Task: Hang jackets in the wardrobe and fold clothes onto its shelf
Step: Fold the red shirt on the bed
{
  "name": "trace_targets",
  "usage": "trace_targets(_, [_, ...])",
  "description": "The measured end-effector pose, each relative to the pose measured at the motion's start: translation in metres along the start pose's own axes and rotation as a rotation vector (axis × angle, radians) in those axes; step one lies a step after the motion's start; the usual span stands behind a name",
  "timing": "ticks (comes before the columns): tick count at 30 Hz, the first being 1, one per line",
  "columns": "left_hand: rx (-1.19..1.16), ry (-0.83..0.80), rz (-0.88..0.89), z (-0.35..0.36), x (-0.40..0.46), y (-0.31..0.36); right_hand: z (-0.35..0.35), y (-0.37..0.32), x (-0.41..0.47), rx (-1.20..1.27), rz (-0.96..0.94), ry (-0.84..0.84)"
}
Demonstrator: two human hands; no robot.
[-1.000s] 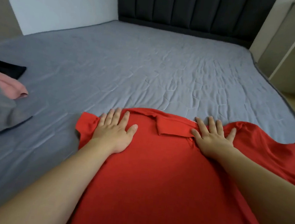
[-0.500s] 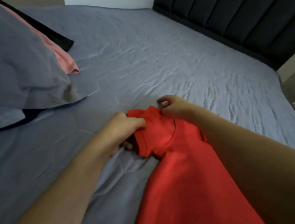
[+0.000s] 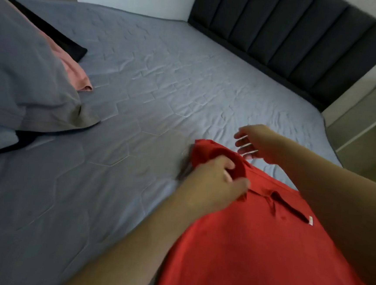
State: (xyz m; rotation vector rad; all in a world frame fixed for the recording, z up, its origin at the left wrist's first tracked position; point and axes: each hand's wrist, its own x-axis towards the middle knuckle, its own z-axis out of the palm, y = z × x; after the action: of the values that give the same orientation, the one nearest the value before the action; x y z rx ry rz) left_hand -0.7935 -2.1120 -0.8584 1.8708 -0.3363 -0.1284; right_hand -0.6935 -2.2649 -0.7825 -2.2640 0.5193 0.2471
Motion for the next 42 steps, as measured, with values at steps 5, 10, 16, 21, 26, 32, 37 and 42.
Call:
trace_targets(5, [0.308,0.179,0.252,0.021,0.002,-0.016,-0.015,0.024,-0.009,-0.057,0.192,-0.259])
trace_targets(10, [0.603,0.01,0.043,0.009,0.009,-0.057,0.008,0.037,-0.005,-0.386,0.127,-0.226])
trace_targets(16, [0.589,-0.078,-0.028,0.005,0.011,-0.047,0.014,0.043,0.003,-0.31,0.204,-0.075])
trace_targets(21, [0.667,-0.309,-0.02,-0.001,0.014,-0.044,0.023,0.042,0.011,-0.382,-0.065,0.001])
trace_targets(26, [0.825,-0.371,0.018,0.006,0.007,-0.044,0.02,0.089,0.01,-0.781,-0.322,0.295])
trace_targets(32, [0.915,-0.133,0.52,0.048,-0.007,-0.052,0.015,0.147,-0.001,-0.643,-0.347,0.485])
trace_targets(37, [0.972,-0.288,0.491,0.058,-0.005,-0.061,-0.002,0.187,-0.012,-0.641,-0.199,0.311])
trace_targets(42, [1.085,-0.379,0.487,0.057,-0.008,-0.044,-0.046,0.224,-0.045,-0.547,0.033,0.38])
